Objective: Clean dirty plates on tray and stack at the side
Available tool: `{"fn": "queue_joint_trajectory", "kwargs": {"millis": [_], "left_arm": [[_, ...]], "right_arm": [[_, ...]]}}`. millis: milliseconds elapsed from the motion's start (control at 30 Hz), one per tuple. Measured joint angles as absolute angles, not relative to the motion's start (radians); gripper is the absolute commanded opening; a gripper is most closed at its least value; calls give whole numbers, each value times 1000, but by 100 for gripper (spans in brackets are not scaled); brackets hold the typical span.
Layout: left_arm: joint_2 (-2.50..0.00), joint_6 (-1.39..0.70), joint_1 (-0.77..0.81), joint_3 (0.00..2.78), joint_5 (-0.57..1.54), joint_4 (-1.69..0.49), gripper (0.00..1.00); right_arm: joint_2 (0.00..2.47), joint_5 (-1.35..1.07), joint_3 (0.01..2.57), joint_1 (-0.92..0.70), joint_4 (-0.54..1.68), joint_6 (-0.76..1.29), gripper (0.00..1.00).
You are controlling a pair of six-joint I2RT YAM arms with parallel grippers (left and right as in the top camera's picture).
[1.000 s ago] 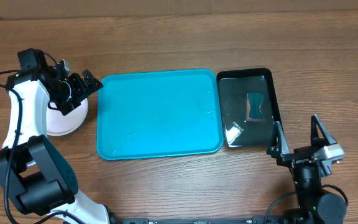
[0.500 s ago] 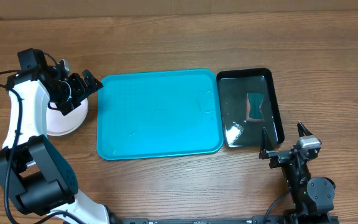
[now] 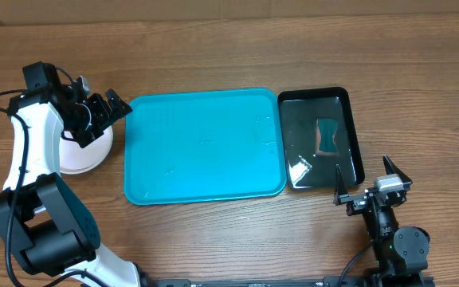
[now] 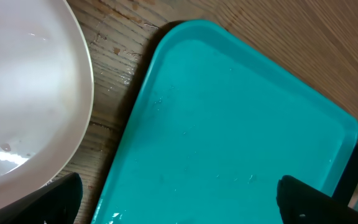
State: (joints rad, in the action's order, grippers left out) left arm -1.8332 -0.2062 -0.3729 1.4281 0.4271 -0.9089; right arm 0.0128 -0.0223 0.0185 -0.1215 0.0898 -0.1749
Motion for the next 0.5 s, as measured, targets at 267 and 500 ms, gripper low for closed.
{"fn": "queue_joint_trajectory", "kwargs": {"millis": [267, 500], "left_arm": [[-1833, -206, -373, 1428, 427, -909, 100], [-1833, -206, -373, 1428, 427, -908, 100]], "right_arm": [[13, -22, 19, -121, 90, -180, 100], [13, -22, 19, -121, 90, -181, 100]]}}
